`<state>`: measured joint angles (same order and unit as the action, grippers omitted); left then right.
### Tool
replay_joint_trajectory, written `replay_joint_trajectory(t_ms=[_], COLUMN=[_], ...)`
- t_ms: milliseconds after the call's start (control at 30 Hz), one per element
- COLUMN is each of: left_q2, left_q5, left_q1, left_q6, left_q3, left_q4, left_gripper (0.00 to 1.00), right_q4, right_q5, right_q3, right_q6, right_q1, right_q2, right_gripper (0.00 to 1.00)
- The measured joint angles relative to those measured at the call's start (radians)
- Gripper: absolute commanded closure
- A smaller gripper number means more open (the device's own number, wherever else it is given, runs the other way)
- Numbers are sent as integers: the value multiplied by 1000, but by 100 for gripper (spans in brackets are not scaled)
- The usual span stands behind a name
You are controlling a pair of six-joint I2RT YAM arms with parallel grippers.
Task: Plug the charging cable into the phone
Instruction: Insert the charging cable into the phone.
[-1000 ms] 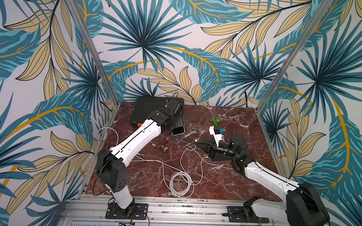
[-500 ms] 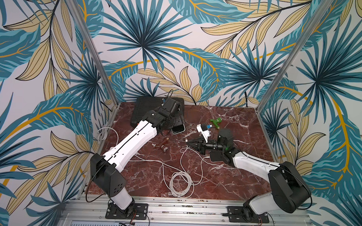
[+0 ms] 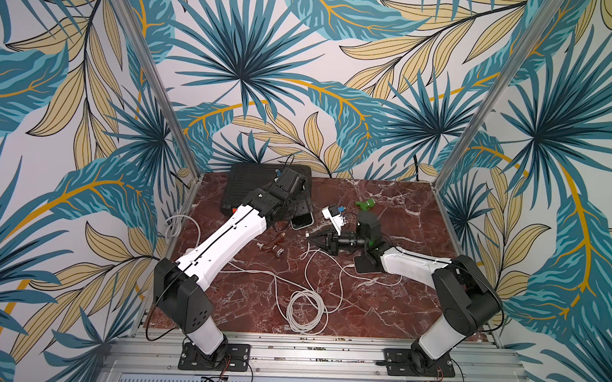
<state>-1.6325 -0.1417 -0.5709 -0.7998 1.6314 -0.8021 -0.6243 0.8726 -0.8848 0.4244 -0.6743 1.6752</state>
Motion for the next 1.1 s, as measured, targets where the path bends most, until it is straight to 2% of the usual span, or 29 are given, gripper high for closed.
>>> replay_joint_trajectory(t_ms=[1100], left_q2=[-2], left_q5=[30], left_q1=[-5], left_q6=[24], left_q3=[-71], left_q4=[61], left_gripper=[100], right_q4=[-56], right_q5=[4], right_q3=[-2], right_q6=[67], right_q1=[-6], right_q2=[33], right_gripper=[100])
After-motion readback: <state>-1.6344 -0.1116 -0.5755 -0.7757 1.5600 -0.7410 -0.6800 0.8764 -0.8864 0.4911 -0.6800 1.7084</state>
